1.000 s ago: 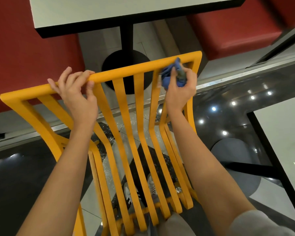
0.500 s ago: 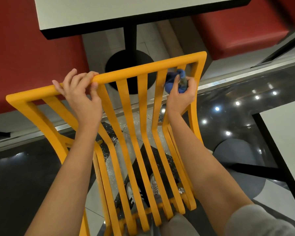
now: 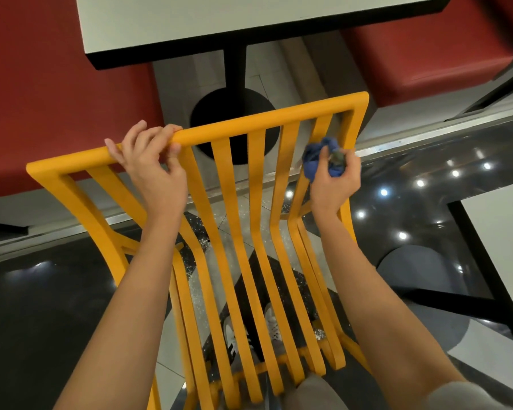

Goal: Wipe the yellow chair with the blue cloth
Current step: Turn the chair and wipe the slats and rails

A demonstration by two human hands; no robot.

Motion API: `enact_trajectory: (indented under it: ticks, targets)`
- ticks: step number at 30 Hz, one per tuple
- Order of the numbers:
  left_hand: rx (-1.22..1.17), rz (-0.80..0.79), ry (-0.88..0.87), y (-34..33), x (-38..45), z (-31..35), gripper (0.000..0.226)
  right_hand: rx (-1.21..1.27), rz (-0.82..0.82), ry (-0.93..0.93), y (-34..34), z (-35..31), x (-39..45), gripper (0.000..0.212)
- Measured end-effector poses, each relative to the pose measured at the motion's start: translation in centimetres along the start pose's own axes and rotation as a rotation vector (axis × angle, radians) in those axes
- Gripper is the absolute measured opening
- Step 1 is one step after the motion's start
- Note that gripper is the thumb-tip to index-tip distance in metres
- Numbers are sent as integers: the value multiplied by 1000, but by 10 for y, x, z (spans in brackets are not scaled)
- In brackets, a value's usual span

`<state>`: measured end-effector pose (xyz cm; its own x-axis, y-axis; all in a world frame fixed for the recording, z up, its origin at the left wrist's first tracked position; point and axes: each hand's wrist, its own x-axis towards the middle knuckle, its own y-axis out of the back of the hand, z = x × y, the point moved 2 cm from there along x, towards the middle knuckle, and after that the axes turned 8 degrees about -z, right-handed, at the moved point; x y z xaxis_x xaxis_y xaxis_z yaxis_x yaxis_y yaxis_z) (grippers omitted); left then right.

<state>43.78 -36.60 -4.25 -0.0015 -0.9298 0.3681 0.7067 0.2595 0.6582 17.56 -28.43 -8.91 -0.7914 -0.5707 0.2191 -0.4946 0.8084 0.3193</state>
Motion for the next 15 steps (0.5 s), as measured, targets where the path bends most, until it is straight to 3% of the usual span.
enact_trajectory:
  ticks: [2,4,8,10,15]
  targets:
    - [0,1,2,0,0,0,24,102,146,120,-1,-31,18,15]
    - [7,6,3,0,0,0,24,91,123,171,-13,-58,34,19]
    - [16,11,43,-2,2,2,24,-290,-260,311,-56,-96,0,26]
    - [34,8,48,-2,4,1,24,-427,-366,376,-84,-121,-35,26]
    - [47,-43,35,3,5,-3,24,-500,-605,537,-109,-142,-64,29]
